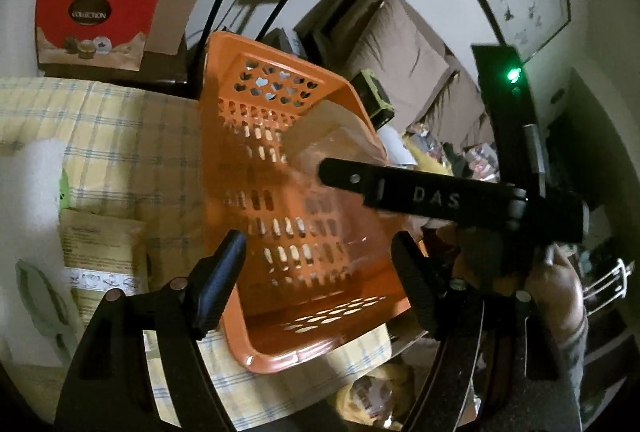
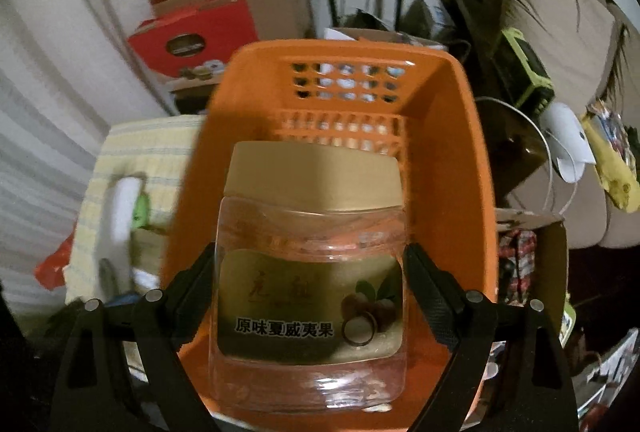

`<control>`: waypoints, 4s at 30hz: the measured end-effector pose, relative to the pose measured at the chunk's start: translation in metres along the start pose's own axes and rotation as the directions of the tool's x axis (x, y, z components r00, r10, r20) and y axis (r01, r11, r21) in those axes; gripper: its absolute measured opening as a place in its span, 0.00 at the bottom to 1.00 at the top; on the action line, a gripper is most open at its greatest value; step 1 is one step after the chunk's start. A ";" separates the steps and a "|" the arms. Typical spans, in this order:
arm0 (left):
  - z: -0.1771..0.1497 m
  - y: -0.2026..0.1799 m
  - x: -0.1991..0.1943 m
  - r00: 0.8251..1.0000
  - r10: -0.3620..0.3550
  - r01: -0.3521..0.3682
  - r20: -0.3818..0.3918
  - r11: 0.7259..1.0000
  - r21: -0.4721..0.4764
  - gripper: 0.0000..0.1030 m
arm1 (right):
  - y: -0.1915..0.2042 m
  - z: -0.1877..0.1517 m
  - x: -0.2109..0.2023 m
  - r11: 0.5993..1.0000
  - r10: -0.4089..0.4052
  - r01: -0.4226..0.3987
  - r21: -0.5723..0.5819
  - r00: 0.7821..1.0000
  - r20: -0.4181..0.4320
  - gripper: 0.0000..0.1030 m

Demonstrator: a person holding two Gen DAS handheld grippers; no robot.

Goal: Organize objects
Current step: 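Carry the jar over the orange basket with the right gripper, then lower the jar into the basket and open the right gripper, then move the left gripper back over the white foam net sheet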

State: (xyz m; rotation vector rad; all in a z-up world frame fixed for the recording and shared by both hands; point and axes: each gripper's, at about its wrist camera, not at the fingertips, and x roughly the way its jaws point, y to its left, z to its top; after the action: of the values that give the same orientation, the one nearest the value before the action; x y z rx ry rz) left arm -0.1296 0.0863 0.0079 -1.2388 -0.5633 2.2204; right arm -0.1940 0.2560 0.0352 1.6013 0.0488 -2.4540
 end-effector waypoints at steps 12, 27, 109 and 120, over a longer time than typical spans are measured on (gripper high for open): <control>0.020 0.018 -0.001 0.996 0.082 -0.083 -0.035 0.996 -0.037 0.74 | 0.005 0.021 0.041 0.946 -0.079 0.078 -0.314 0.997 0.009 0.88; 0.063 0.036 0.023 0.989 0.127 -0.131 -0.071 0.990 -0.055 0.76 | 0.036 -0.003 0.064 0.808 -0.111 0.125 -0.575 0.992 0.059 0.95; 0.117 0.010 0.014 0.991 0.120 -0.121 -0.061 0.992 -0.017 0.84 | -0.042 0.018 -0.015 0.999 0.029 -0.024 -0.028 0.978 0.206 0.64; 0.063 0.049 -0.073 0.972 0.234 -0.234 -0.026 0.972 0.003 0.84 | 0.026 -0.024 -0.048 0.980 0.187 -0.170 -0.101 0.961 0.202 0.64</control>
State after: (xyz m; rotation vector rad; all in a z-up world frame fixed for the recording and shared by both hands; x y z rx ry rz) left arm -0.1643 -0.0039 0.0570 -1.3942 -0.4249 2.3922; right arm -0.1487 0.2415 0.0713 1.2457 -0.0257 -2.4307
